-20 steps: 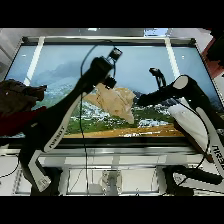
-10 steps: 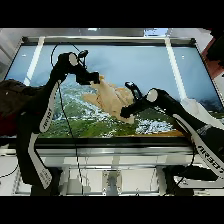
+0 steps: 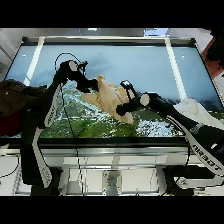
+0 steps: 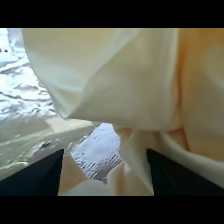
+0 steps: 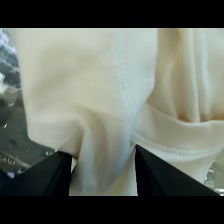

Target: Fold the shirts.

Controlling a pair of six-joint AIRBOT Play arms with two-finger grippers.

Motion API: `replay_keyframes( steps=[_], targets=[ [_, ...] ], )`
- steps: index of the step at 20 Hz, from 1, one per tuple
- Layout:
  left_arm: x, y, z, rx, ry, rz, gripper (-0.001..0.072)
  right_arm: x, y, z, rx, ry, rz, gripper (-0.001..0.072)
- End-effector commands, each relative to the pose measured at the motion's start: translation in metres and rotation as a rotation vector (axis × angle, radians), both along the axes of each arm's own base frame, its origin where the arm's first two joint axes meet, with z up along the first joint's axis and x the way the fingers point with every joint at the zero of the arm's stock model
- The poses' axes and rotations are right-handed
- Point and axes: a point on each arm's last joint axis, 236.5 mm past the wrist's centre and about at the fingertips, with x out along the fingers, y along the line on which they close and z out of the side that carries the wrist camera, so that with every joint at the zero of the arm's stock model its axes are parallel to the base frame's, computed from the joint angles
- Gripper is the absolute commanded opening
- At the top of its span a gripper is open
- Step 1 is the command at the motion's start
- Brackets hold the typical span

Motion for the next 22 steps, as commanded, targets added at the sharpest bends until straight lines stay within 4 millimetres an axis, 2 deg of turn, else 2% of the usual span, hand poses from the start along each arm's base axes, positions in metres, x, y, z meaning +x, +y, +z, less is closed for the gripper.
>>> replay_keyframes(
  steps=[1,2,3,4,5,6,8,9,11,13,15,16,17,19,20,22],
  targets=[
    [-0.014,0.001,-0.019,0.003,0.074,-0.025,0.0450,0.017,0.000,-0.004,0.007,-0.042,-0.053,0.0448],
    [-0.016,0.000,-0.021,0.001,0.086,-0.028,0.0368,0.017,0.000,-0.008,0.004,-0.038,-0.056,0.0447],
    [-0.016,0.000,-0.022,0.000,0.087,-0.029,0.0234,0.018,0.000,-0.014,0.001,-0.033,-0.059,0.0435],
    [-0.016,-0.001,-0.022,-0.003,0.086,-0.031,0.0083,0.019,0.000,-0.019,-0.004,-0.029,-0.062,0.0320],
    [-0.016,-0.002,-0.021,-0.009,0.084,-0.033,0.0007,0.022,0.000,-0.025,-0.006,-0.031,-0.069,0.0131],
    [-0.016,-0.005,-0.020,-0.023,0.078,-0.045,0.0007,0.027,-0.001,-0.026,-0.005,-0.045,-0.080,0.0028],
    [-0.015,-0.013,-0.012,-0.062,0.060,-0.074,0.0007,0.038,-0.006,-0.020,0.010,-0.074,-0.109,0.0029],
    [-0.009,-0.015,-0.003,-0.079,0.038,-0.070,0.0008,0.044,-0.013,-0.014,0.016,-0.083,-0.129,0.0028],
    [0.006,-0.011,0.032,-0.113,-0.035,-0.052,0.0007,0.057,-0.035,0.014,0.025,-0.092,-0.170,0.0028],
    [0.022,0.007,0.080,-0.128,-0.143,-0.010,0.0007,0.071,-0.069,0.059,0.005,-0.155,-0.190,0.0028],
    [0.028,0.032,0.143,-0.139,-0.259,0.031,0.0007,0.076,-0.103,0.121,-0.011,-0.256,-0.221,0.0028],
    [0.028,0.046,0.181,-0.144,-0.332,0.054,0.0007,0.074,-0.116,0.154,-0.010,-0.311,-0.233,0.0028],
    [0.026,0.057,0.217,-0.148,-0.407,0.074,0.0007,0.068,-0.126,0.189,-0.008,-0.370,-0.239,0.0027],
    [0.013,0.072,0.300,-0.163,-0.594,0.110,0.0007,0.047,-0.133,0.252,0.009,-0.484,-0.233,0.0028],
    [0.001,0.076,0.347,-0.173,-0.705,0.122,0.0006,0.034,-0.133,0.282,0.029,-0.538,-0.227,0.0027],
    [-0.032,0.080,0.426,-0.197,-0.894,0.135,0.0006,0.006,-0.133,0.338,0.078,-0.645,-0.219,0.0027]
  ],
)
